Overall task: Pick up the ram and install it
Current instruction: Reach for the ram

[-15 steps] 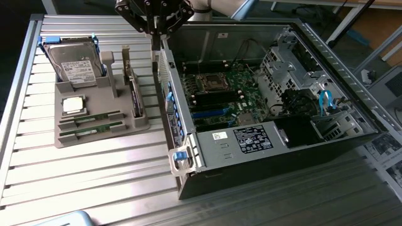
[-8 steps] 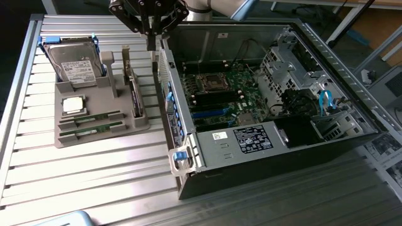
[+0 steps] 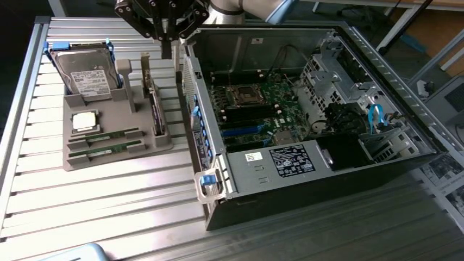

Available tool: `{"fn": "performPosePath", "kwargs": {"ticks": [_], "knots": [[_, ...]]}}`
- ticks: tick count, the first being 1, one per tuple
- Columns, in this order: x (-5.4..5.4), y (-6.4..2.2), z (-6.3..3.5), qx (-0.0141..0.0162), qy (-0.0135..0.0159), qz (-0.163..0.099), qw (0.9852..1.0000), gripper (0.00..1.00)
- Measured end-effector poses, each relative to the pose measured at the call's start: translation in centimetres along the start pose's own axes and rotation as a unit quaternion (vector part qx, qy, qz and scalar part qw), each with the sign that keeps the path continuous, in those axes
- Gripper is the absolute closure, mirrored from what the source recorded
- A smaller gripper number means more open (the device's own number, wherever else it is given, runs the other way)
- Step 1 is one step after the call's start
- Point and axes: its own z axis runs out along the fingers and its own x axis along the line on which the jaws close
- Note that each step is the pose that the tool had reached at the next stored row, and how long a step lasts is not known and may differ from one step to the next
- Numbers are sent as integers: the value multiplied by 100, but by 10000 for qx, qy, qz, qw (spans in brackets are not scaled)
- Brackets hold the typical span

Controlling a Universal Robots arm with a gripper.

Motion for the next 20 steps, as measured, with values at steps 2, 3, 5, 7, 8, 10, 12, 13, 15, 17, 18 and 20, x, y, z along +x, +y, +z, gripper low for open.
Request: {"fn": "performPosePath", "kwargs": {"ticks": [2, 3, 5, 7, 8, 10, 12, 13, 15, 17, 18, 20], "knots": [[23, -2, 1, 0, 0, 0, 10000, 89], [39, -3, 1, 0, 0, 0, 10000, 89], [60, -4, 2, 0, 0, 0, 10000, 89], [82, -6, 2, 0, 0, 0, 10000, 89], [91, -7, 2, 0, 0, 0, 10000, 89], [115, -9, 3, 0, 0, 0, 10000, 89], [147, -11, 3, 0, 0, 0, 10000, 89], [157, -12, 3, 0, 0, 0, 10000, 89], [174, -14, 4, 0, 0, 0, 10000, 89], [202, -16, 4, 0, 0, 0, 10000, 89], [215, -17, 5, 0, 0, 0, 10000, 89], [239, -18, 5, 0, 0, 0, 10000, 89]]}}
